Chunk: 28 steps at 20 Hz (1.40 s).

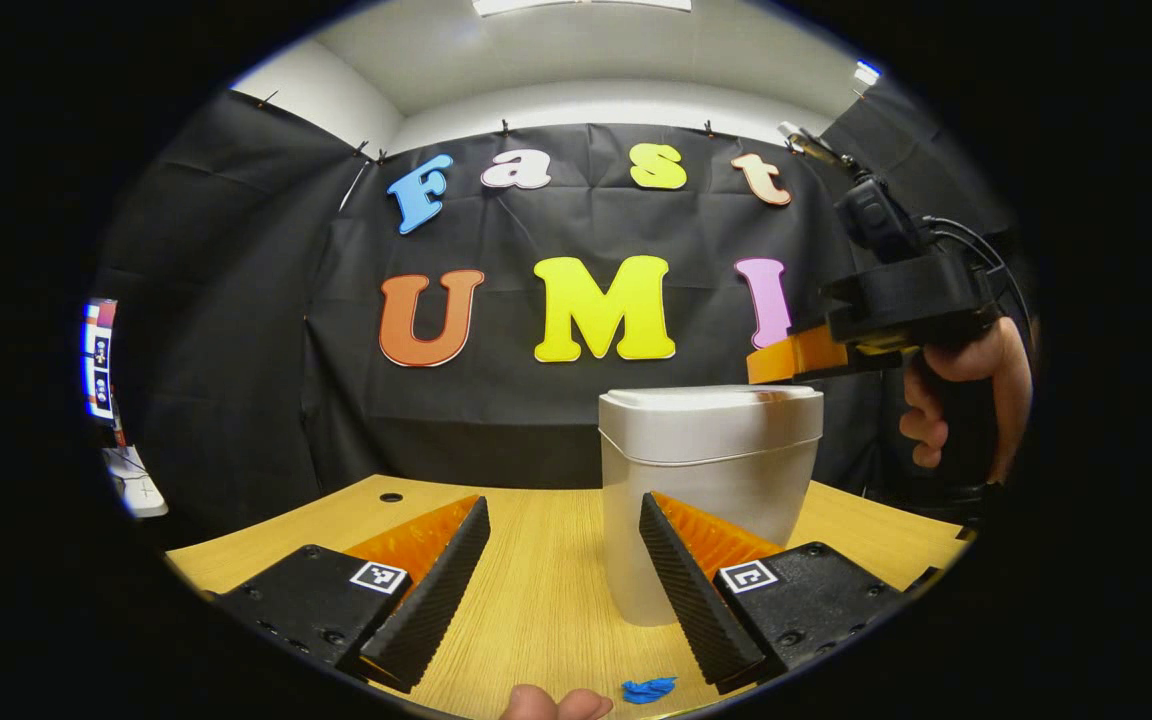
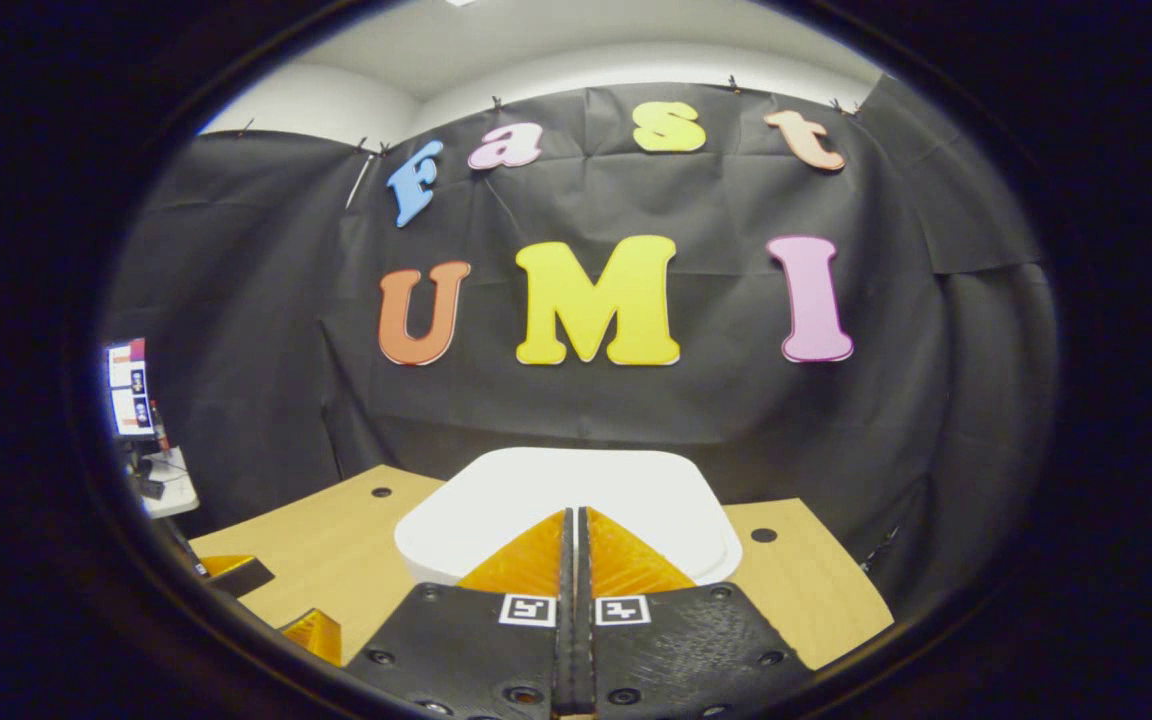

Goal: Press the lid of the desktop garbage bin to open it, pick up the crumpled paper on the desktop and throw it into the bin, then pick up the pop can on the desktop and drop it into the bin, and finally close the garbage bin lid.

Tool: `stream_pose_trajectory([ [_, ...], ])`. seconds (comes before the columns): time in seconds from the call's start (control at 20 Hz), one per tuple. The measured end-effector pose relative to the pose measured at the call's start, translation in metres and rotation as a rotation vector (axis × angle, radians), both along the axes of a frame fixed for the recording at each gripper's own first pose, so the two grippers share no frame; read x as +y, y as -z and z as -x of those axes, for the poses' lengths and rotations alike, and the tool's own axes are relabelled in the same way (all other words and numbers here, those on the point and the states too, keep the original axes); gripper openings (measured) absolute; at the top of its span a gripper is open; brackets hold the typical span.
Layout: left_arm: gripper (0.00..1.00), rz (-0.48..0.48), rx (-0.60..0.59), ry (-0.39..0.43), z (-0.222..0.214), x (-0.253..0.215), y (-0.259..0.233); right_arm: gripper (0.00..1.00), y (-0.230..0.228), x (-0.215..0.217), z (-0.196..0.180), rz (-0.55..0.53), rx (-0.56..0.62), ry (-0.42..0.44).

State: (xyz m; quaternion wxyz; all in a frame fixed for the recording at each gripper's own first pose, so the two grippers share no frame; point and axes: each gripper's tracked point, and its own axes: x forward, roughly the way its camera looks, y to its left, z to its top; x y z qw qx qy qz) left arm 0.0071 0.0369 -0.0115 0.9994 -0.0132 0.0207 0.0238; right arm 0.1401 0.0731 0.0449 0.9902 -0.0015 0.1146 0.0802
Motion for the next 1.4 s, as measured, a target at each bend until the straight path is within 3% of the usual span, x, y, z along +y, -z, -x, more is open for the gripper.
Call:
stream_pose_trajectory([
  [0.3, 0.98, 0.01, 0.025, 0.004, -0.004, 0.0, 0.011, 0.01, 0.012, 0.002, -0.001, -0.069, 0.039, -0.025],
  [0.55, 0.98, 0.008, 0.036, 0.021, -0.006, -0.008, 0.014, 0.0, -0.002, 0.002, 0.002, 0.044, -0.033, -0.034],
  [0.6, 0.98, 0.002, 0.031, 0.02, -0.005, -0.007, 0.013, 0.0, -0.006, -0.009, -0.001, 0.087, -0.063, 0.011],
  [0.65, 0.98, -0.003, 0.027, 0.019, -0.004, -0.007, 0.012, 0.12, -0.013, -0.016, 0.004, 0.11, -0.087, 0.035],
  [0.7, 0.98, -0.005, 0.025, 0.019, -0.005, -0.007, 0.012, 0.43, -0.017, -0.015, 0.008, 0.108, -0.107, 0.028],
  [0.75, 0.98, -0.004, 0.027, 0.021, -0.005, -0.009, 0.013, 0.46, -0.021, -0.009, 0.012, 0.095, -0.122, 0.013],
  [0.85, 0.98, -0.005, 0.036, 0.023, -0.007, -0.011, 0.016, 0.68, -0.031, -0.011, 0.02, 0.067, -0.161, 0.012],
  [0.9, 0.98, -0.008, 0.037, 0.023, -0.006, -0.011, 0.016, 0.85, -0.036, -0.013, 0.024, 0.061, -0.181, 0.016],
  [1.0, 0.98, -0.018, 0.032, 0.02, -0.005, -0.012, 0.014, 0.97, -0.043, -0.02, 0.028, 0.052, -0.22, 0.035],
  [1.4, 0.97, -0.009, 0.012, 0.029, -0.004, -0.016, 0.011, 0.98, -0.035, -0.042, 0.056, 0.014, -0.254, 0.084],
])
